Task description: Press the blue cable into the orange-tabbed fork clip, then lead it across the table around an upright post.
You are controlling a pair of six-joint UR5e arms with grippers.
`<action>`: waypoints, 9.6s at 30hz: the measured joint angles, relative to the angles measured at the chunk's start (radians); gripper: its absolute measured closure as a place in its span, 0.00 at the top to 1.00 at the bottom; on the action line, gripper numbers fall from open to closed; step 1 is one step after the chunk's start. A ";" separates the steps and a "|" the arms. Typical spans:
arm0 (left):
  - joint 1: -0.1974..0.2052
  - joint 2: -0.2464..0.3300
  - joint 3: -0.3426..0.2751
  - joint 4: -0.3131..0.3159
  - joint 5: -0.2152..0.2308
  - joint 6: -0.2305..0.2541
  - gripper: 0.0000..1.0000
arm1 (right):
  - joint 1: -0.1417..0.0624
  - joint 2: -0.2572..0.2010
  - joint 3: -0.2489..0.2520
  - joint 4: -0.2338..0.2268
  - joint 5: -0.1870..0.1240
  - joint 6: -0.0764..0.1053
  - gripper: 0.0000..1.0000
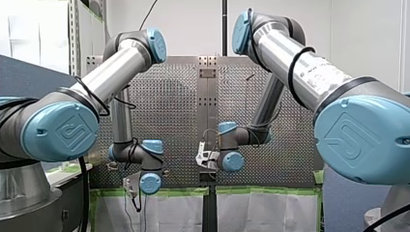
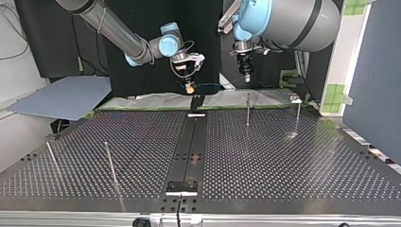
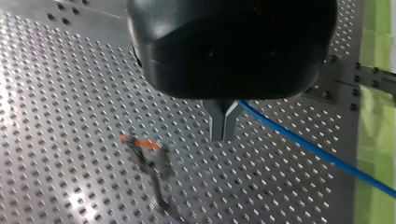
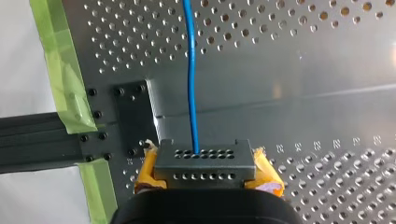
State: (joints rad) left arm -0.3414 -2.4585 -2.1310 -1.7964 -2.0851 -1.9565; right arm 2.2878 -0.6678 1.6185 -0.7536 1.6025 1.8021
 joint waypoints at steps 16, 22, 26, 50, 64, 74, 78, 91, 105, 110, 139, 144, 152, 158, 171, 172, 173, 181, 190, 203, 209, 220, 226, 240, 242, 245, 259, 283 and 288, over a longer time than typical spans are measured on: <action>0.095 -0.160 0.000 0.013 0.085 0.064 0.00 | 0.002 0.039 -0.023 0.002 -0.008 -0.025 0.00; 0.093 -0.164 -0.040 0.031 0.100 0.083 0.00 | -0.004 0.040 -0.026 0.002 -0.009 -0.026 0.00; 0.090 -0.143 -0.063 0.032 0.111 0.095 0.00 | -0.005 0.041 -0.034 0.003 -0.009 -0.024 0.00; 0.098 0.034 -0.054 -0.067 0.190 0.099 0.00 | -0.008 0.143 -0.101 0.038 -0.009 -0.031 0.00; 0.128 0.034 0.025 -0.148 0.180 0.064 0.00 | -0.008 0.145 -0.145 0.071 -0.011 -0.044 0.00; 0.162 0.037 0.049 -0.152 0.182 0.043 0.00 | -0.003 0.147 -0.175 0.089 -0.011 -0.050 0.00; 0.173 0.039 0.060 -0.154 0.189 0.040 0.00 | -0.002 0.147 -0.185 0.096 -0.012 -0.052 0.00; 0.196 0.040 0.112 -0.188 0.207 0.038 0.00 | 0.000 0.148 -0.205 0.109 -0.012 -0.056 0.00; 0.212 0.060 0.102 -0.208 0.189 0.041 0.00 | 0.005 0.150 -0.215 0.123 -0.012 -0.069 0.00; 0.209 0.067 0.078 -0.203 0.189 0.052 0.00 | 0.006 0.151 -0.216 0.123 -0.012 -0.070 0.00; 0.223 0.127 0.108 -0.240 0.280 0.093 0.00 | -0.004 0.152 -0.241 0.177 -0.012 -0.067 0.00; 0.243 0.127 0.126 -0.266 0.289 0.091 0.00 | -0.016 0.152 -0.247 0.180 -0.012 -0.066 0.00; 0.286 0.126 0.152 -0.296 0.326 0.083 0.00 | -0.039 0.152 -0.274 0.190 -0.012 -0.066 0.00; 0.347 0.126 0.167 -0.314 0.385 0.082 0.00 | -0.050 0.151 -0.321 0.234 -0.012 -0.070 0.00; 0.377 0.126 0.180 -0.314 0.475 0.076 0.53 | -0.065 0.151 -0.365 0.270 -0.012 -0.073 0.00; 0.377 0.126 0.180 -0.314 0.484 0.074 0.71 | -0.067 0.151 -0.366 0.270 -0.012 -0.073 0.00; 0.378 0.126 0.180 -0.315 0.495 0.074 0.85 | -0.070 0.152 -0.368 0.270 -0.012 -0.073 0.00; 0.381 0.126 0.179 -0.373 0.490 0.115 1.00 | -0.082 0.152 -0.370 0.270 -0.012 -0.073 0.00; 0.377 0.127 0.168 -0.466 0.496 0.167 1.00 | -0.083 0.152 -0.370 0.269 -0.012 -0.083 0.00; 0.376 0.130 0.073 -0.483 0.599 0.186 1.00 | -0.085 0.152 -0.370 0.294 -0.013 -0.087 0.00; 0.379 0.156 0.016 -0.427 0.606 0.185 1.00 | -0.086 0.152 -0.370 0.299 -0.013 -0.087 0.00; 0.366 0.242 -0.065 -0.337 0.675 0.202 1.00 | -0.086 0.153 -0.370 0.303 -0.013 -0.087 0.00; 0.359 0.252 -0.071 -0.332 0.696 0.223 1.00 | -0.087 0.153 -0.370 0.304 -0.013 -0.086 0.00; 0.334 0.253 -0.071 -0.339 0.692 0.261 1.00 | -0.090 0.154 -0.370 0.307 -0.013 -0.081 0.00; 0.333 0.253 -0.071 -0.339 0.691 0.262 1.00 | -0.090 0.154 -0.370 0.306 -0.013 -0.080 0.00; 0.331 0.252 -0.071 -0.339 0.691 0.263 1.00 | -0.090 0.154 -0.370 0.305 -0.013 -0.080 0.00; 0.327 0.253 -0.071 -0.339 0.692 0.270 1.00 | -0.091 0.155 -0.370 0.304 -0.013 -0.079 0.00; 0.264 0.253 -0.057 -0.343 0.670 0.341 1.00 | -0.086 0.157 -0.370 0.301 -0.013 -0.087 0.00; 0.240 0.253 -0.048 -0.337 0.650 0.324 1.00 | -0.083 0.158 -0.370 0.299 -0.013 -0.088 0.00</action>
State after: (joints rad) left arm -0.1013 -2.2058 -2.1790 -2.1333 -1.4348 -1.6325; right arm 2.2046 -0.5098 1.2481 -0.4548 1.5893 1.7140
